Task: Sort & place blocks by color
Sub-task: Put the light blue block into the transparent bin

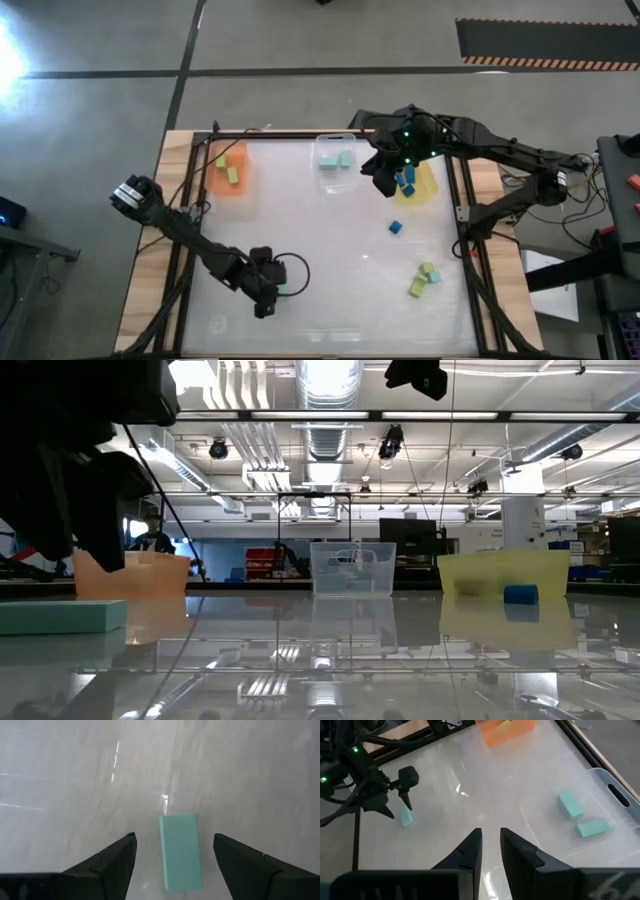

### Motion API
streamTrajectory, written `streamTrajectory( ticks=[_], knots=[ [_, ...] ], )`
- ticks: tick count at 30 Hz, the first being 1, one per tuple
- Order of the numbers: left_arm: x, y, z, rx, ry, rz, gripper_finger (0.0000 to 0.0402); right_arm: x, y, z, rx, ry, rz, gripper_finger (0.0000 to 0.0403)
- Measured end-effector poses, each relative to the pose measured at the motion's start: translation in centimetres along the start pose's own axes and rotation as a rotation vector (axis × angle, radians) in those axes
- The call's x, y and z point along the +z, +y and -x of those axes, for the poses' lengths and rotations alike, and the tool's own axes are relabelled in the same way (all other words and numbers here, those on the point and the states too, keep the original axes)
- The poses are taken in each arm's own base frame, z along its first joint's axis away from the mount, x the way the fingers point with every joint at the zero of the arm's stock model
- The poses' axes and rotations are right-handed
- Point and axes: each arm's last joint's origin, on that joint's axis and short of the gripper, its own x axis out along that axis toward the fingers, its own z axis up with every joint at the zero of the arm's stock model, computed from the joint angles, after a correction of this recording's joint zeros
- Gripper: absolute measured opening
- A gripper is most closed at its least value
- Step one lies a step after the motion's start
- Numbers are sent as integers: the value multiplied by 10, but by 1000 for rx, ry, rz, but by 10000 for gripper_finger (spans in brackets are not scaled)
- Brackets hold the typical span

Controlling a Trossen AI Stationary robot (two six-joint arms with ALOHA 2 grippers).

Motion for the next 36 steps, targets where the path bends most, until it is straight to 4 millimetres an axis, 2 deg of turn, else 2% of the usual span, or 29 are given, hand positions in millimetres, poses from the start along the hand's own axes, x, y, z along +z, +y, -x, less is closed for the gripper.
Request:
streamTrajectory(
  ticks=[10,20,24,30,36],
  knots=[
    [-1,-1,-7,-4,7,-19,248,0,0,0,0,1,7,59],
    [-8,-4,-31,-2,75,-31,244,0,0,0,0,2,8,59],
    [-8,-3,-31,4,79,-32,207,0,0,0,0,3,7,59],
    [-9,-2,-30,8,91,-33,115,-1,0,-1,-1,6,8,59],
    [-7,-1,-19,-37,112,-25,113,-2,-2,-6,2,-8,11,59]
  ],
)
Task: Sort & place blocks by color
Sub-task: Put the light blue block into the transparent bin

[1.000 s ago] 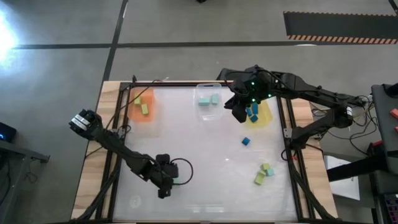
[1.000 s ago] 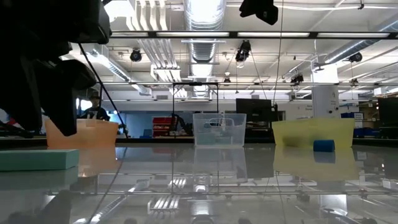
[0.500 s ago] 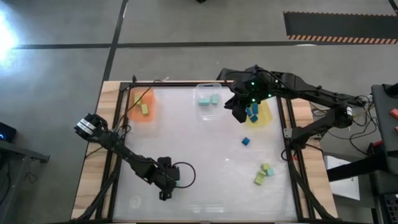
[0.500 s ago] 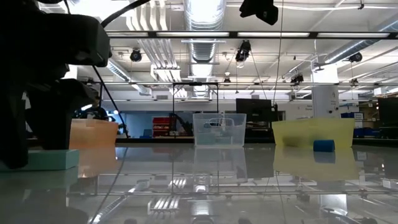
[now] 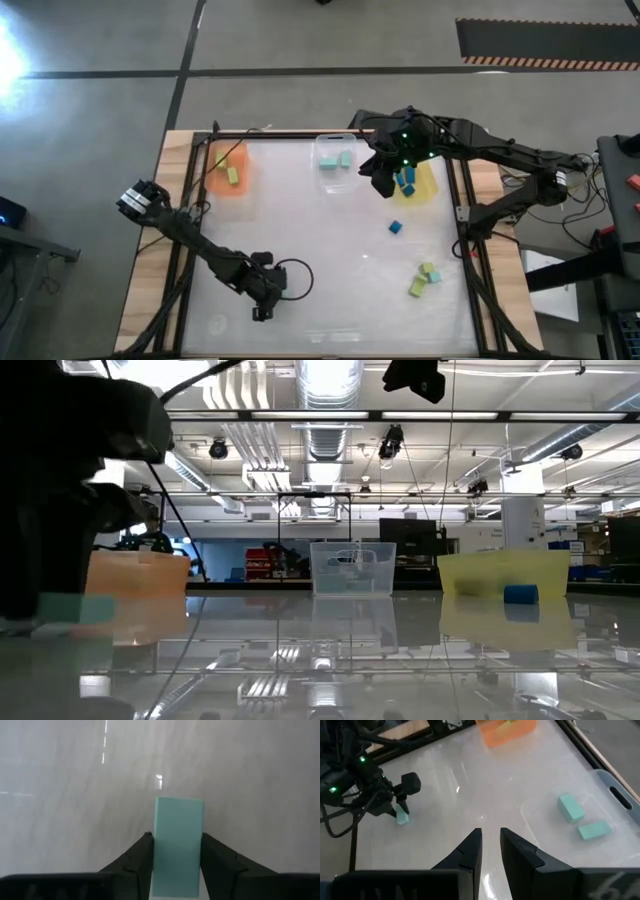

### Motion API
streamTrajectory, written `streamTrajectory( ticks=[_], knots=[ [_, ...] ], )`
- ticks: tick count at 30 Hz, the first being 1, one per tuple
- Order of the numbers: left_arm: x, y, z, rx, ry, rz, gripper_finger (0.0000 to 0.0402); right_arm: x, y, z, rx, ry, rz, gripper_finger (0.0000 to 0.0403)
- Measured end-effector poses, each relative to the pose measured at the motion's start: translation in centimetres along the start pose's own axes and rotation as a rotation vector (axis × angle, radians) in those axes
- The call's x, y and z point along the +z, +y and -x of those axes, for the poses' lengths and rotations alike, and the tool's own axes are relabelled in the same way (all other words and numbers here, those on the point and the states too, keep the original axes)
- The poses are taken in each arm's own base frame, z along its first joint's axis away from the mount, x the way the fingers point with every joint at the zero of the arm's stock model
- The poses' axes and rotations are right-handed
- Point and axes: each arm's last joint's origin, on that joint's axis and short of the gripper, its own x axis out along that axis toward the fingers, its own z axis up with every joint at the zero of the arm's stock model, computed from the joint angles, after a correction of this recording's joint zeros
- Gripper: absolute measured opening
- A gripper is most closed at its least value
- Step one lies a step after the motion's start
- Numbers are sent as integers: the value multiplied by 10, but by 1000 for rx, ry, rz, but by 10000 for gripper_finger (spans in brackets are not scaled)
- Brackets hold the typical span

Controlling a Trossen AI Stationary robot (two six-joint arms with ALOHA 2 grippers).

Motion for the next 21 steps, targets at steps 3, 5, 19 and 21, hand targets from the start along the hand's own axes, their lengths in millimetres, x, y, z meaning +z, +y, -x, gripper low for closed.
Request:
streamTrajectory(
  ticks=[3,5,19,21],
  knots=[
    [2,3,17,-11,-22,6,113,1,1,-4,10,-30,9,59],
    [4,7,31,-10,-53,16,113,3,2,-6,19,-60,18,59],
    [36,77,151,128,-631,182,113,10,27,-34,165,-368,133,59],
    [44,86,165,131,-752,184,113,9,31,-39,193,-426,148,59]
  ],
)
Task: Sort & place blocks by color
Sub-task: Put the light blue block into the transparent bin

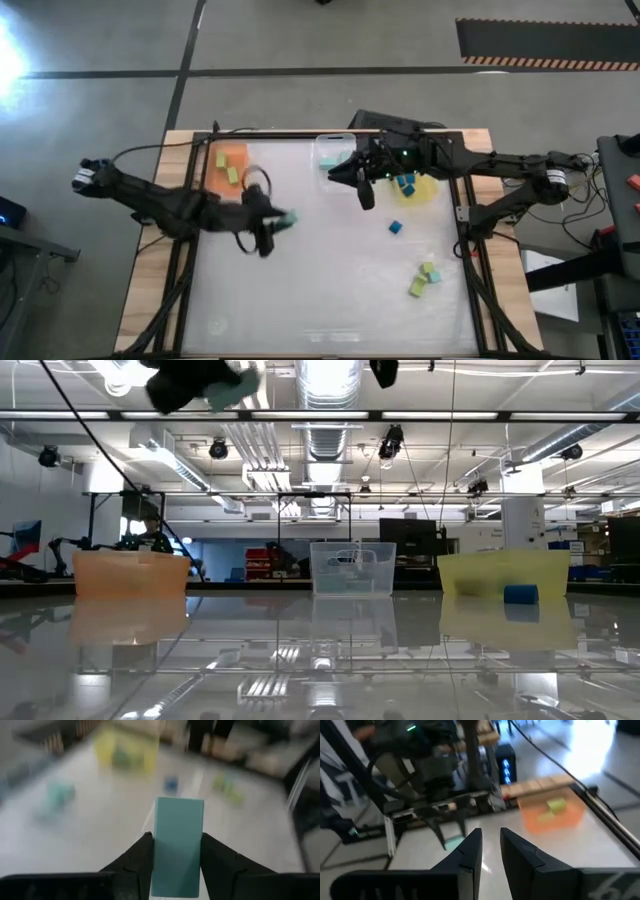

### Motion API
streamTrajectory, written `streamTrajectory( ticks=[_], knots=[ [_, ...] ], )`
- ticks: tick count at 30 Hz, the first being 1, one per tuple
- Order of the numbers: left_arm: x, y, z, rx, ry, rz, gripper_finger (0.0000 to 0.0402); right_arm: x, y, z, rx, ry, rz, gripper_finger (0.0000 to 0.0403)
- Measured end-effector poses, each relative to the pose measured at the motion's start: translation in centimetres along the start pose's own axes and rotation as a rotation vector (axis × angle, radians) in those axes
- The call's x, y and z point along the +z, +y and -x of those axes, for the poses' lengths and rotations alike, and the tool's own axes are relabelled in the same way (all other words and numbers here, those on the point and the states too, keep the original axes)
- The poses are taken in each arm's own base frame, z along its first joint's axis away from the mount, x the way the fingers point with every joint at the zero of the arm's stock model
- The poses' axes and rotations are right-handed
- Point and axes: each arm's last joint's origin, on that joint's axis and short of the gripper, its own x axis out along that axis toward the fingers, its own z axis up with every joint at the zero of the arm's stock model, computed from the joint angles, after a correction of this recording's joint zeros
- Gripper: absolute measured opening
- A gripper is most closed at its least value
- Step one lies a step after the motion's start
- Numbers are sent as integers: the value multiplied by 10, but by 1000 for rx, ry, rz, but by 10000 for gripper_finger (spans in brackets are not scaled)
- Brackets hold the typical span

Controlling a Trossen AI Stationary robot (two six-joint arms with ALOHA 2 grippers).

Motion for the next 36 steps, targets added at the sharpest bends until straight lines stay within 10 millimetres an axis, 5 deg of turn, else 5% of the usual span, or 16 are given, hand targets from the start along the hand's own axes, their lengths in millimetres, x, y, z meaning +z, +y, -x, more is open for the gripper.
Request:
streamTrajectory(
  ticks=[5,10,15,29,36],
  knots=[
    [40,10,6,-33,-315,4,113,-5,4,-8,48,-139,23,59],
    [59,14,9,-34,-490,-8,113,-5,3,-9,68,-221,-1,59],
    [65,10,2,-66,-567,19,113,-4,4,-9,78,-238,-22,74],
    [70,2,-15,-151,-647,65,113,-3,6,-20,211,-237,-102,211],
    [70,2,-16,-163,-642,121,113,-1,8,-20,241,-260,-64,239]
  ],
)
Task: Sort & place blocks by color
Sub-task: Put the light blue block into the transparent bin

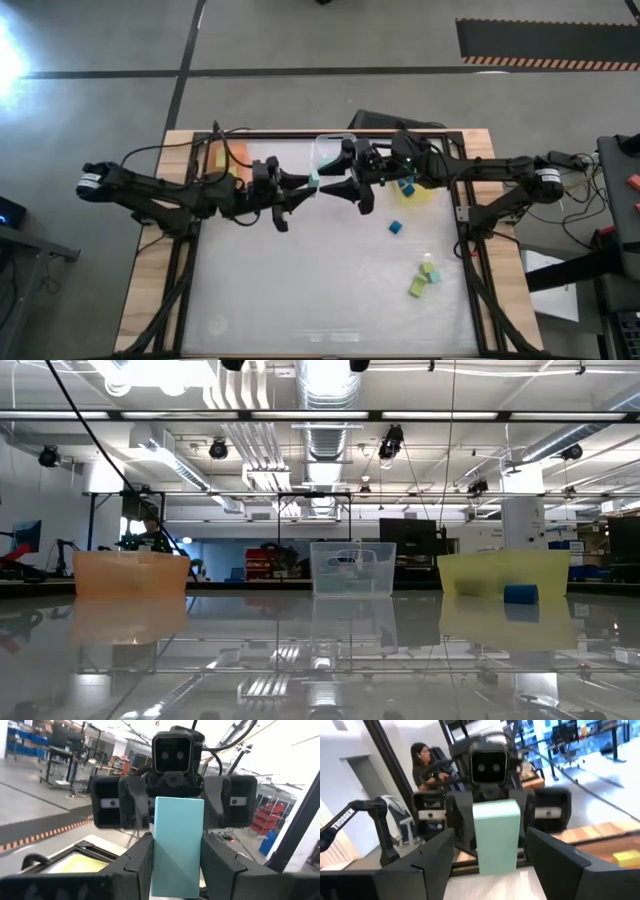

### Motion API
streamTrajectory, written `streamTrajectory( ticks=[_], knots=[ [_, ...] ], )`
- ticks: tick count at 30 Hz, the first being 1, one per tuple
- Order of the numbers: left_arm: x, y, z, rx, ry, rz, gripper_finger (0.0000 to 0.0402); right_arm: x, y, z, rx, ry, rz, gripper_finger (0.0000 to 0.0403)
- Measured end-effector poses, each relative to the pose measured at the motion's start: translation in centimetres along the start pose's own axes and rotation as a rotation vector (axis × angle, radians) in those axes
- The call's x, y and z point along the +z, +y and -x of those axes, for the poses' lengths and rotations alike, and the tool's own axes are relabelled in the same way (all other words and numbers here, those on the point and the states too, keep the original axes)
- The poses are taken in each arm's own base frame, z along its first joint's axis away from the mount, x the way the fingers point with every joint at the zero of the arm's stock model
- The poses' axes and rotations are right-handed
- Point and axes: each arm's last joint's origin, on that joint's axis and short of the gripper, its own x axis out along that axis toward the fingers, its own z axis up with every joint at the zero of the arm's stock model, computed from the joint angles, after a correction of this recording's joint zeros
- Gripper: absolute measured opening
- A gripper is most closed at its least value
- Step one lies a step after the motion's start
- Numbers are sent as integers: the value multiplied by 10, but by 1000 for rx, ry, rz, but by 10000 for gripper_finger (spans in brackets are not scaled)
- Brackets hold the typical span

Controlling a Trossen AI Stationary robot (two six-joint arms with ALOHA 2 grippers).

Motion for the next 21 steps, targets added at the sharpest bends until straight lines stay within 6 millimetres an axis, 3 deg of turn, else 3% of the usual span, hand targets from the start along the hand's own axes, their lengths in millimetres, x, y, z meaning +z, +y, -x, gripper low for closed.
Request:
streamTrajectory(
  ticks=[13,17,21],
  knots=[
    [-10,-3,-12,-47,-41,97,113,0,-4,-10,23,-83,51,230],
    [-7,-3,-11,-49,-48,100,113,0,-4,-10,23,-82,50,200],
    [-7,-3,-11,-50,-50,98,113,0,-4,-9,24,-84,47,141]
  ],
)
